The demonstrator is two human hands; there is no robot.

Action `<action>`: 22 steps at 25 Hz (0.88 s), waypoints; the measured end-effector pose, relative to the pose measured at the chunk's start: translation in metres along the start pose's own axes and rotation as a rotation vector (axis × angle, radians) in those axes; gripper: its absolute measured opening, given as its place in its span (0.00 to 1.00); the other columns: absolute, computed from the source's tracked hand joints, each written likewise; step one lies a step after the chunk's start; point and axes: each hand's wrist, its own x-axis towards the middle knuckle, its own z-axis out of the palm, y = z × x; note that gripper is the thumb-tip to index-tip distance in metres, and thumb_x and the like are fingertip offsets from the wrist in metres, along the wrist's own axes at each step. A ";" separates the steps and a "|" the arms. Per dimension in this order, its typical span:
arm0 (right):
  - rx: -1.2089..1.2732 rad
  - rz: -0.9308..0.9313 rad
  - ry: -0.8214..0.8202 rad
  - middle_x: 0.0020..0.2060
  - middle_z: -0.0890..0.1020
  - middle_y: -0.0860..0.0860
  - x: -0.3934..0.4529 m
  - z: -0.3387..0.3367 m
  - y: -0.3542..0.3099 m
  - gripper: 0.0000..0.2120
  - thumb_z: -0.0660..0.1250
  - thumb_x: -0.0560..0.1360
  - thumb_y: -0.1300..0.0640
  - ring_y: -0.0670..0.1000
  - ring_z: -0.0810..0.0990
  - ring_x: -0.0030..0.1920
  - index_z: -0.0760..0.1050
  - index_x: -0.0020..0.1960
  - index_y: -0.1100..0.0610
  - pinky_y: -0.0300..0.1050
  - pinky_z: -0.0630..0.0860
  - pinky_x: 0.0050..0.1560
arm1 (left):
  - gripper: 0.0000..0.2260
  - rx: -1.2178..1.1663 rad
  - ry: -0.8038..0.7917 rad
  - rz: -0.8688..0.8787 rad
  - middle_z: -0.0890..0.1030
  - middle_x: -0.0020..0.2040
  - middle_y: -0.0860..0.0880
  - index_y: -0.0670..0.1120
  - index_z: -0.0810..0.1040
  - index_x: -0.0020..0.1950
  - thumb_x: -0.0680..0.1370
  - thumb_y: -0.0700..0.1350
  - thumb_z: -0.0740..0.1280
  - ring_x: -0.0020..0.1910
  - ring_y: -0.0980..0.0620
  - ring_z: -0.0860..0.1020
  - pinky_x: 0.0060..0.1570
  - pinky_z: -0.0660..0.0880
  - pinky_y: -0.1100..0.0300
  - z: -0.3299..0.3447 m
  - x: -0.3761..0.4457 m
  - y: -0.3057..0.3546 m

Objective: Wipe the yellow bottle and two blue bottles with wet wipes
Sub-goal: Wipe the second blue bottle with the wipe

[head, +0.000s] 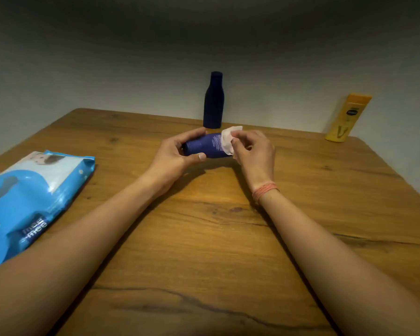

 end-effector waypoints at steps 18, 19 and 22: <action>0.032 -0.155 -0.090 0.54 0.79 0.52 -0.008 0.006 -0.003 0.10 0.67 0.77 0.59 0.46 0.77 0.54 0.80 0.58 0.58 0.39 0.77 0.56 | 0.26 0.069 -0.055 0.066 0.75 0.68 0.52 0.51 0.72 0.71 0.75 0.34 0.68 0.66 0.55 0.74 0.66 0.74 0.52 0.006 -0.006 0.005; 0.039 -0.256 -0.121 0.53 0.79 0.52 -0.015 0.013 -0.011 0.10 0.67 0.77 0.60 0.44 0.76 0.53 0.80 0.57 0.57 0.37 0.76 0.55 | 0.26 0.074 -0.062 0.076 0.76 0.66 0.52 0.51 0.72 0.71 0.75 0.34 0.69 0.65 0.56 0.75 0.65 0.74 0.53 0.007 -0.006 0.005; 0.049 -0.335 -0.128 0.52 0.79 0.50 -0.020 0.023 -0.016 0.10 0.68 0.77 0.59 0.42 0.75 0.52 0.80 0.57 0.56 0.33 0.75 0.54 | 0.25 0.059 -0.035 0.082 0.76 0.66 0.51 0.50 0.72 0.71 0.75 0.35 0.69 0.66 0.55 0.75 0.65 0.74 0.51 0.005 -0.005 0.004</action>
